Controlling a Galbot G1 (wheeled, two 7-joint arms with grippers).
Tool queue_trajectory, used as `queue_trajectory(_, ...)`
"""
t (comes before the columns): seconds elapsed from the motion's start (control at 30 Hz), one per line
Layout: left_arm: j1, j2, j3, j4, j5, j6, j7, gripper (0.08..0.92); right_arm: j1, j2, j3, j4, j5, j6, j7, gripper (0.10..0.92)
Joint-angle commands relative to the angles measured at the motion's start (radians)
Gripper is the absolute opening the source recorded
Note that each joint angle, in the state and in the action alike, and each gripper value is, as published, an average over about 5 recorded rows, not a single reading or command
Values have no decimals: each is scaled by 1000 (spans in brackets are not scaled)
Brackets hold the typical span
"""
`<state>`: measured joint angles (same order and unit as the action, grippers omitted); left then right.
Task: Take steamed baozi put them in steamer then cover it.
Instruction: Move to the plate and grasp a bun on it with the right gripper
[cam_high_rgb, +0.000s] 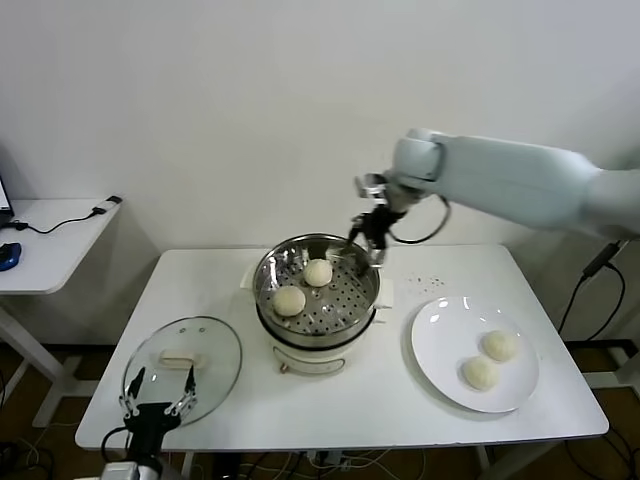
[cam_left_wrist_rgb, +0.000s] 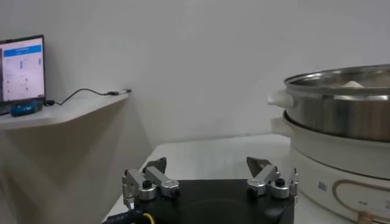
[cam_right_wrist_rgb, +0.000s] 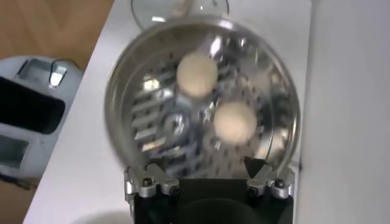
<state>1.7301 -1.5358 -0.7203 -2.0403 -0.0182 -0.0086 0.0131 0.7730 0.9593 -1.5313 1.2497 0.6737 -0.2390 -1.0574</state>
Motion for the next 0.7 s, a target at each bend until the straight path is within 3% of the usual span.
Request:
queue_trajectory(0.03,-2,-4,-1,-5,11,7,-7,823,-71,-406,41,223,-214,14,-14,823)
queue_trajectory(0.37,12,-17,3,-16,34,16,-18,823,-521,-557,318,195,-458,25,-17,823)
queue_trajectory(0.7,11,-26,7,-12,53,18,-17,823,-745,-527,497,110,-557,40,-14,823)
